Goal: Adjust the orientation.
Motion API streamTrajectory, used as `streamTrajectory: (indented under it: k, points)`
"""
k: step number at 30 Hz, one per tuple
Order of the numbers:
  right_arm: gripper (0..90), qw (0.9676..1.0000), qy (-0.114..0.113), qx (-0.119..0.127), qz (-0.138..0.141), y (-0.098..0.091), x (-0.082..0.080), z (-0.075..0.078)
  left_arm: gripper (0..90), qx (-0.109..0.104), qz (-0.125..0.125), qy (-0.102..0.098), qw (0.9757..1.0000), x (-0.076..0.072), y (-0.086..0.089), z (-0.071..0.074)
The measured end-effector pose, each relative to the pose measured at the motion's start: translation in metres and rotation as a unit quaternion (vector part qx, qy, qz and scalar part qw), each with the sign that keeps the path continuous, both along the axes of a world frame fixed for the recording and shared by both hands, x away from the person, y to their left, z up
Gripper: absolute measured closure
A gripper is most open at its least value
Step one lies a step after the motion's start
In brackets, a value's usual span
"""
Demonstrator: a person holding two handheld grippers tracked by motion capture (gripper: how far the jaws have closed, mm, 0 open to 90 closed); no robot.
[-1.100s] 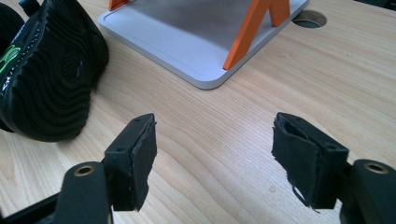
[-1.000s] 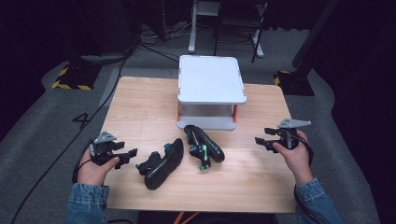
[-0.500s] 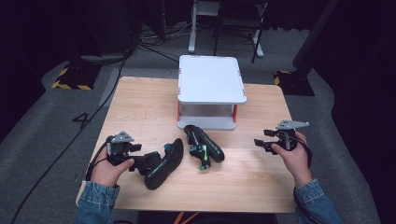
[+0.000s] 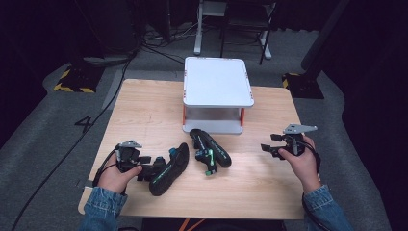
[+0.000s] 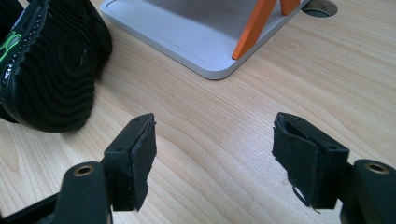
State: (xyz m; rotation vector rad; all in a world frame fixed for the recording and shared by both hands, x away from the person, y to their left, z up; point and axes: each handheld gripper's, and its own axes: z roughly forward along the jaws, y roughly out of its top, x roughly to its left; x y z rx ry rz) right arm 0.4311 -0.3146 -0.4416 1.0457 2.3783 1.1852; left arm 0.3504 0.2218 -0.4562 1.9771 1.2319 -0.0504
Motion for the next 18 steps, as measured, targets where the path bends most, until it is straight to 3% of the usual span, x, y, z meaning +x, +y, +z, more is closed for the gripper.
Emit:
streamTrajectory:
  k: [4,5,10,15,18]
  points:
    - [30.3,1.0,0.0,0.0,0.001,0.001,0.0,-0.001,44.9,-0.017,-0.006,0.022,0.9996,-0.001,0.0,0.0]
    - [30.3,1.0,0.001,0.0,0.001,0.001,0.0,-0.001,51.8,-0.019,-0.006,0.025,0.9995,-0.001,-0.001,0.001]
    - [30.3,1.0,0.0,-0.001,0.002,0.002,0.0,-0.001,60.3,-0.001,0.002,0.03,0.9995,-0.001,-0.003,0.004]
    - [30.4,1.0,0.001,-0.002,0.002,0.002,0.0,-0.001,74.0,0.023,0.004,0.026,0.9994,-0.002,-0.004,0.007]
    - [30.4,1.0,0.0,-0.003,0.003,0.002,0.0,-0.001,77.5,0.037,0.0,0.021,0.9991,-0.003,-0.008,0.01]
